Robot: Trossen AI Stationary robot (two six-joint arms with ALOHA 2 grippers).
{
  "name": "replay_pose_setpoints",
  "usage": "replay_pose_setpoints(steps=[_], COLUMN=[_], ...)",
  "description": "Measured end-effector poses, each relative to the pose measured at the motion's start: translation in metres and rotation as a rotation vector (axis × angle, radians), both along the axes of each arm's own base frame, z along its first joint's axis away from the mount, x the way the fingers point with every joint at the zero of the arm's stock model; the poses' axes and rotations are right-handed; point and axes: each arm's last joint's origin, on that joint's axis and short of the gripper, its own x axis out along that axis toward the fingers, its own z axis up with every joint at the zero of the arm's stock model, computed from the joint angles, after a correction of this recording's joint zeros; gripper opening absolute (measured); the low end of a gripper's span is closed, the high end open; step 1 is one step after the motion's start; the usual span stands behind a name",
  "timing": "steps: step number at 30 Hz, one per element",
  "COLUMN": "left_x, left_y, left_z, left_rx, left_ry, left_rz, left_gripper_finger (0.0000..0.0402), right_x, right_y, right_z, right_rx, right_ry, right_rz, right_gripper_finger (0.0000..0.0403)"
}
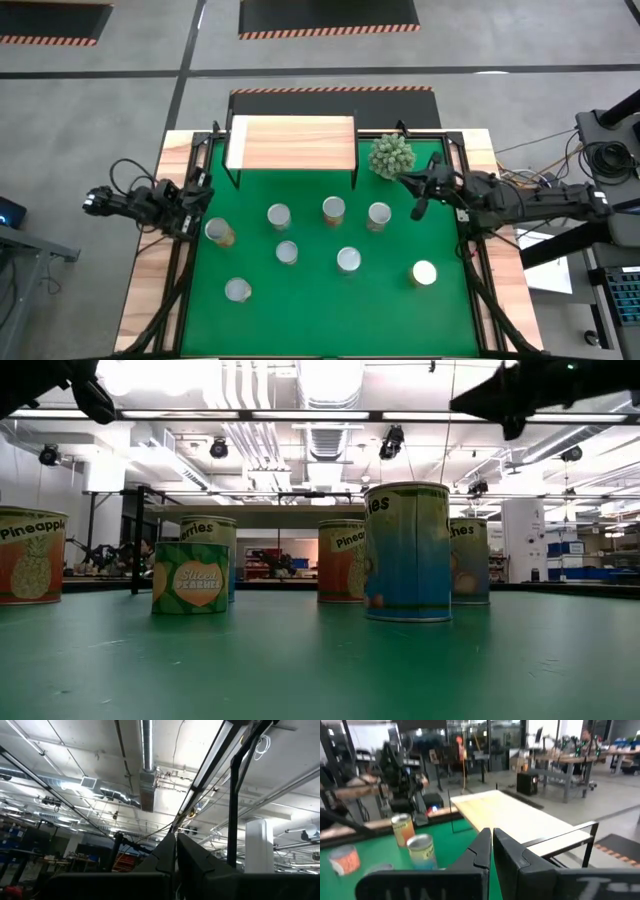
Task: Pick and place cans onto a shelf
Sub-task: Put the right canned pineapple on the shelf
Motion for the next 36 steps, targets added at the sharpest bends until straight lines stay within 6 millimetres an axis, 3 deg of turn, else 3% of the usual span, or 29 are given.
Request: replay_pose_setpoints(steps=[8, 25, 36], left_x=[-0.002, -0.003, -0.002], left_y=[0.001, 0.002, 0.002], left_z=[0.002, 0.003, 0.002], left_rx=[0.016, -0.022, -0.028], left_ry=[-0.02, -0.028, -0.023], left_rz=[0.027, 0.064, 0.056], left_gripper_finger=[0.0, 0.0, 0.0], right_x=[0.02, 0.081, 0.106], right_y=[0.001, 0.026, 0.029], right_z=[0.015, -0.002, -0.011], right_rx=[0.001, 0.028, 0.027], right_ry=[0.134, 0.344, 0.549], right_rz=[0.057, 0.273, 0.248], right_gripper_finger=[0.0009, 0.0009, 0.0009])
